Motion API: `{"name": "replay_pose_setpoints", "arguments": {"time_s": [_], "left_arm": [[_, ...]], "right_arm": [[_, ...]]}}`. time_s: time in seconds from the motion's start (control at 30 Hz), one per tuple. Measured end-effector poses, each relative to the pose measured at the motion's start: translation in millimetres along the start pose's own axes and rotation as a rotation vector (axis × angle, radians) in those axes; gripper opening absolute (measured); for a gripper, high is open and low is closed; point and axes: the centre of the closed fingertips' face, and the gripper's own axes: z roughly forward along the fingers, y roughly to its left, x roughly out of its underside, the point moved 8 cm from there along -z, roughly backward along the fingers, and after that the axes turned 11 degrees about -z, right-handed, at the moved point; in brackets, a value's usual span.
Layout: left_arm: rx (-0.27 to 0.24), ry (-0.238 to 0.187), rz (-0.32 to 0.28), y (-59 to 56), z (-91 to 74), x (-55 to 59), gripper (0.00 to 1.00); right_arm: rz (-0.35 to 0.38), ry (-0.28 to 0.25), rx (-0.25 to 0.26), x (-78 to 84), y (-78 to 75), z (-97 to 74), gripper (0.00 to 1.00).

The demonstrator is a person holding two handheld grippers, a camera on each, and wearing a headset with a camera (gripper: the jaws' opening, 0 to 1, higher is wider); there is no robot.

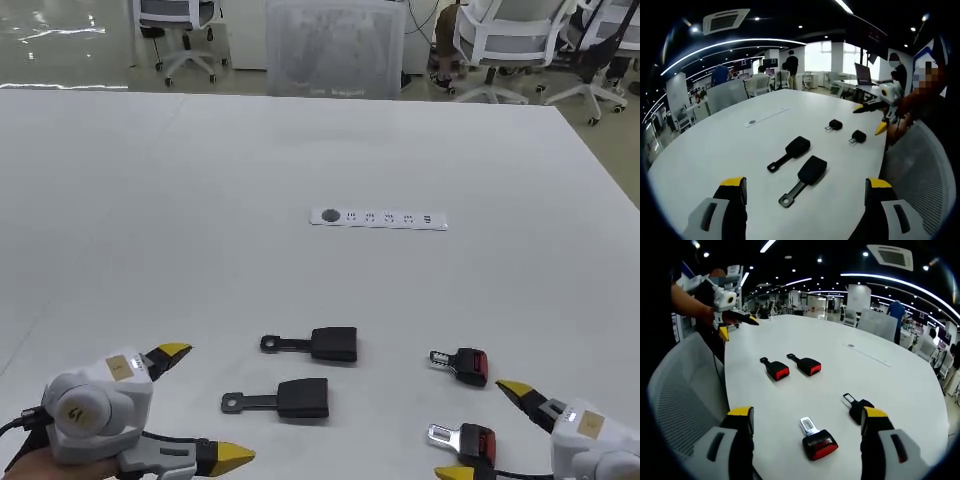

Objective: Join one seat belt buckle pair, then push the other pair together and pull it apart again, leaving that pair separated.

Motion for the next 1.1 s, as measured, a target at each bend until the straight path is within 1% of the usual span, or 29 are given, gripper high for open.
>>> {"name": "replay_pose_setpoints", "arguments": {"time_s": [0.23, 0.6, 0.9, 1.1], "left_arm": [[0.003, -0.001, -0.001, 0.4, 1.1, -1.2, 1.00], [0.006, 0.008, -0.002, 1.1, 3.4, 1.1, 1.00], [0.014, 0.015, 0.002, 2.8, 8.6, -1.0, 1.00], [0.026, 0.032, 0.016, 3.4, 15.4, -2.6, 0.99]], "right_arm": [[0.007, 0.001, -0.003, 0.3, 0.6, -0.1, 0.90], [0.005, 0.011, -0.014, 2.0, 1.0, 2.3, 0.90], [0.003, 0.020, -0.024, 5.3, -6.1, 2.6, 0.90], [0.007, 0.033, -0.038, 11.0, -7.6, 2.0, 0.89]]}}
